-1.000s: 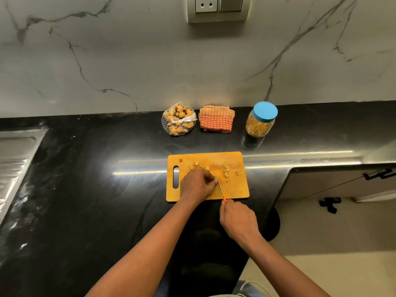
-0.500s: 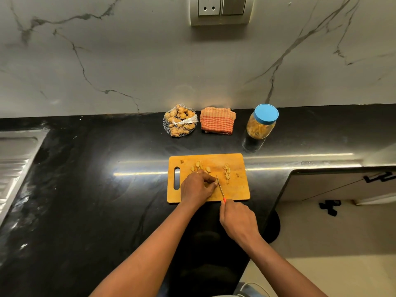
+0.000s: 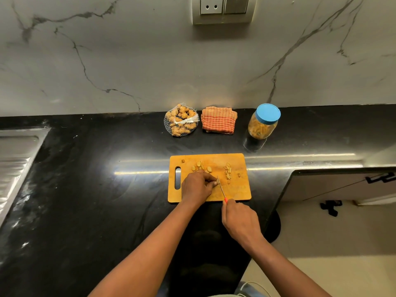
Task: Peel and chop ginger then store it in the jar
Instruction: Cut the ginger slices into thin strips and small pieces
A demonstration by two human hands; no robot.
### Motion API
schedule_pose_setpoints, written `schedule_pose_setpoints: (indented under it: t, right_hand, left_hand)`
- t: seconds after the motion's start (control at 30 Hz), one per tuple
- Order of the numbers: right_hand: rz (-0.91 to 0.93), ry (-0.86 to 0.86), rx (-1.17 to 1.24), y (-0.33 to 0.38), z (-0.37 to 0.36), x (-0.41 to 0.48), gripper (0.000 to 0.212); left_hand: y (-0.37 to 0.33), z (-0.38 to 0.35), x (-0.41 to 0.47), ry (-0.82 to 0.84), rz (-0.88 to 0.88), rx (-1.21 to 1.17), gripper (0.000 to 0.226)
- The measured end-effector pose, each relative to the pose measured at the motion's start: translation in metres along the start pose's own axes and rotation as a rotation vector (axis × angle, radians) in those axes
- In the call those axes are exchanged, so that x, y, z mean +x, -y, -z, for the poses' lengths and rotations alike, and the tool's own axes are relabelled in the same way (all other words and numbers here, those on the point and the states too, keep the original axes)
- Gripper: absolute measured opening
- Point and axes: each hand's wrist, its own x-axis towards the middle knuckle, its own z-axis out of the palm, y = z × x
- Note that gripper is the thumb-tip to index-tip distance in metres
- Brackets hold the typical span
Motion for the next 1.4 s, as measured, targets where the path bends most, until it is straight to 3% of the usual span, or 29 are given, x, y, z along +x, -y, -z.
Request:
schedule_pose_setpoints:
  t: [0.9,1.4]
  right_hand:
    - [-0.013,-0.012,0.010,0.006,0.001,0.000,0.039]
    - [-0.065,0.079,-0.023,0.015,0.005,0.016,0.031]
  left_hand:
    - [-0.004,0.005,0.001,0.024,-0.005,0.048,0.016]
    - [-0.005,0.007,-0.001,0.021,-0.044,0.082,0.017]
